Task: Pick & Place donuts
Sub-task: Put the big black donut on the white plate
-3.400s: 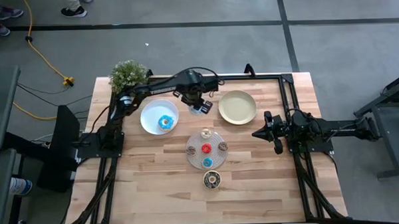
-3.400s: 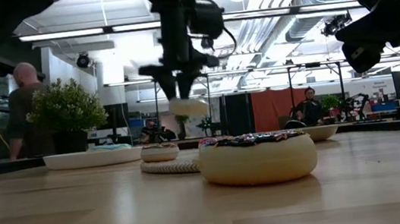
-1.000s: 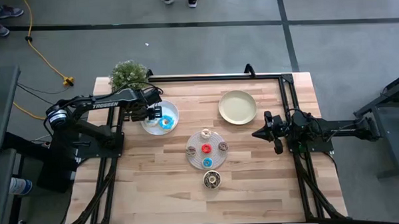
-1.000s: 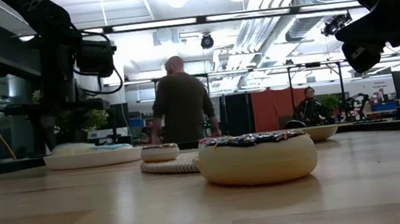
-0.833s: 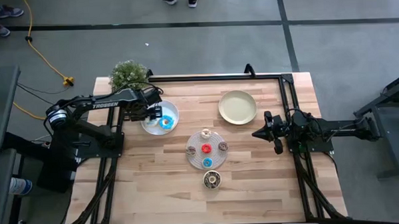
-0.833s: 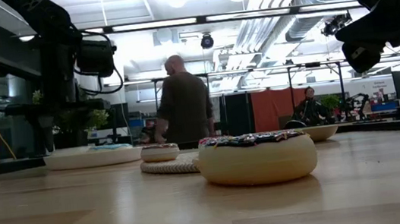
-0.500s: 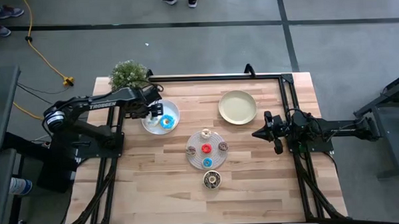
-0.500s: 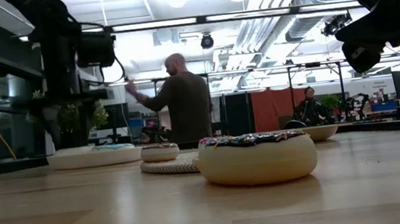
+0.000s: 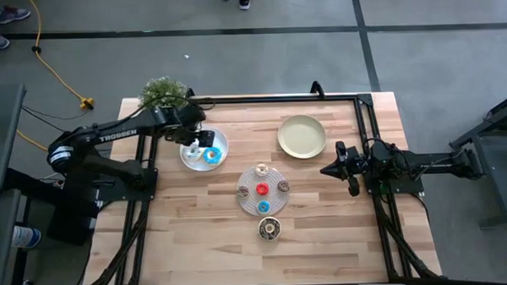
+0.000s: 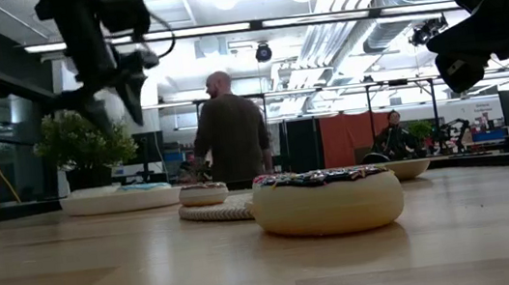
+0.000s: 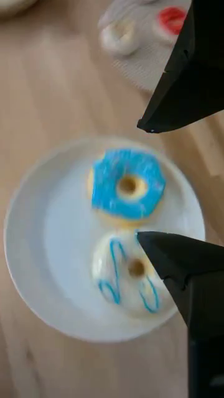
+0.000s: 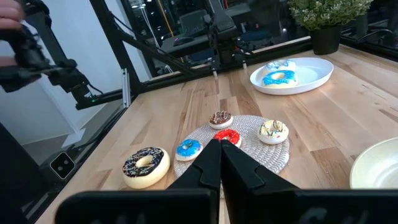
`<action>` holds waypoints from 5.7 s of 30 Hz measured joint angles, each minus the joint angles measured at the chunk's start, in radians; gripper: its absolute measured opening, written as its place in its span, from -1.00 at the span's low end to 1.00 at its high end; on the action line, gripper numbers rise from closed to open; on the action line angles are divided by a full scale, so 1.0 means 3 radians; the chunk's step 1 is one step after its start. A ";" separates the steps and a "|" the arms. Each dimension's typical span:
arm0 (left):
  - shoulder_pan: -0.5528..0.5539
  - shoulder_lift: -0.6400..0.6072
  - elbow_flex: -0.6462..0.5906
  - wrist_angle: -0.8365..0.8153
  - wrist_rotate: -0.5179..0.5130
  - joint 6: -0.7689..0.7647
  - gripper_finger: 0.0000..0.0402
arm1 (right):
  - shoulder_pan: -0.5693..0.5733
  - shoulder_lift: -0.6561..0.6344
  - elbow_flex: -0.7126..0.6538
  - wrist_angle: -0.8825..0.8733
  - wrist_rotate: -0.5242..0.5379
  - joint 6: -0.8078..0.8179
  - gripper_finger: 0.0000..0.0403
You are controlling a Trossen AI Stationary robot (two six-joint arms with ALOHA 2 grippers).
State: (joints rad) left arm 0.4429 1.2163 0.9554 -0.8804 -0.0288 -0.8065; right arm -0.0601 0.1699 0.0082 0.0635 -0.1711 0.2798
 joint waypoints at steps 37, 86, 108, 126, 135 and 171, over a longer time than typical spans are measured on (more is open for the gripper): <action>-0.2034 0.2007 0.3075 -0.0756 0.0163 0.1017 0.32 | 0.0000 0.0000 0.0000 -0.0001 0.0000 0.0001 -1.00; -0.2850 0.3545 0.3431 -0.0273 -0.0040 0.3131 0.32 | -0.0001 0.0009 0.0000 -0.0024 0.0001 0.0001 -1.00; -0.2826 0.3535 0.3075 0.0145 -0.0082 0.3227 0.32 | 0.0000 0.0022 0.0000 -0.0025 0.0001 0.0000 -1.00; -0.2807 0.3534 0.2960 0.0274 -0.0223 0.3224 0.31 | -0.0001 0.0022 0.0000 -0.0025 0.0001 0.0001 -1.00; -0.2807 0.3534 0.2960 0.0283 -0.0267 0.3184 0.08 | 0.0000 0.0022 0.0000 -0.0025 0.0001 0.0001 -1.00; -0.2395 0.3367 0.4603 -0.1886 -0.0313 0.1025 -0.42 | -0.0001 0.0022 0.0000 -0.0025 0.0000 0.0001 -1.00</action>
State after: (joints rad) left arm -0.2757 2.2263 2.3363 -1.4462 -0.1228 -0.4990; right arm -0.0604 0.1764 0.0082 0.0559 -0.1711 0.2802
